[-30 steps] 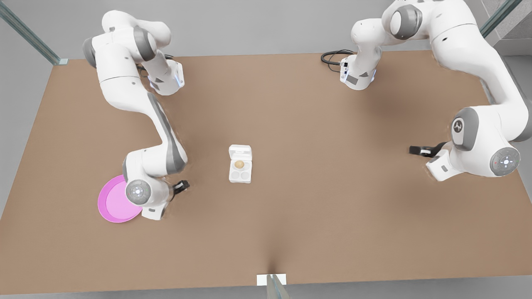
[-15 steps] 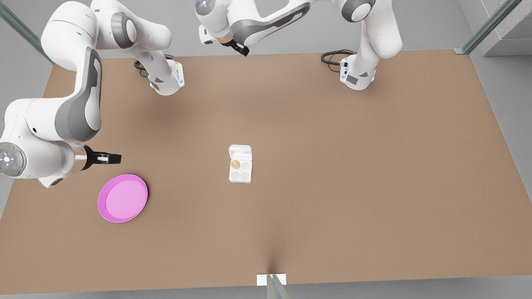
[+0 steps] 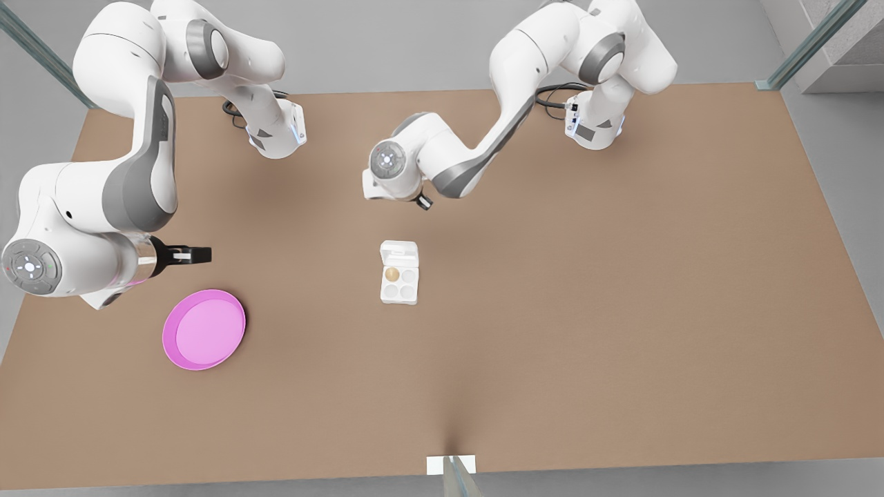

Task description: Pack egg into the box and close the box lid

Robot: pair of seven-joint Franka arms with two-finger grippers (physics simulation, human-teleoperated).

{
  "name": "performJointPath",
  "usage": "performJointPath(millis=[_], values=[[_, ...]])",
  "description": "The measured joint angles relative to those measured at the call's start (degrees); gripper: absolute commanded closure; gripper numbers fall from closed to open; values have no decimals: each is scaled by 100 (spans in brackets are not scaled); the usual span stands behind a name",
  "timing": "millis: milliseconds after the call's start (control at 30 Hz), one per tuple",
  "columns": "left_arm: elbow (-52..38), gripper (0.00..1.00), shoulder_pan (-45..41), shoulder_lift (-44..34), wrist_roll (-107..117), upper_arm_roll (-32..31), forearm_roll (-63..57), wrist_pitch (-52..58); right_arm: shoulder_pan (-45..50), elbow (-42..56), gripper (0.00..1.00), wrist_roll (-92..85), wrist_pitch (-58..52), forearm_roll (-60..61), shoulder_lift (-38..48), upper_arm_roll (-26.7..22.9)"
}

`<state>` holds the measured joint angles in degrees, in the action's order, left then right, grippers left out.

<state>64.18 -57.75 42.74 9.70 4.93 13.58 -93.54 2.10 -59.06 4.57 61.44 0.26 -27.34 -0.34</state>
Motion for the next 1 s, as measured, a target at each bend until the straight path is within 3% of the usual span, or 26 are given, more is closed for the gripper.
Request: performJointPath(millis=[467, 767, 1000], values=[[99, 79, 237, 508, 1009, -4, 120, -1587, 0, -9, 0, -35, 16, 9, -9, -10], [368, 79, 376, 475, 739, -5, 322, -1529, 139, -26, 0, 0, -60, 0, -9, 3], [130, 79, 546, 253, 647, 8, 165, -877, 221, -26, 0, 0, -132, -18, -9, -3]])
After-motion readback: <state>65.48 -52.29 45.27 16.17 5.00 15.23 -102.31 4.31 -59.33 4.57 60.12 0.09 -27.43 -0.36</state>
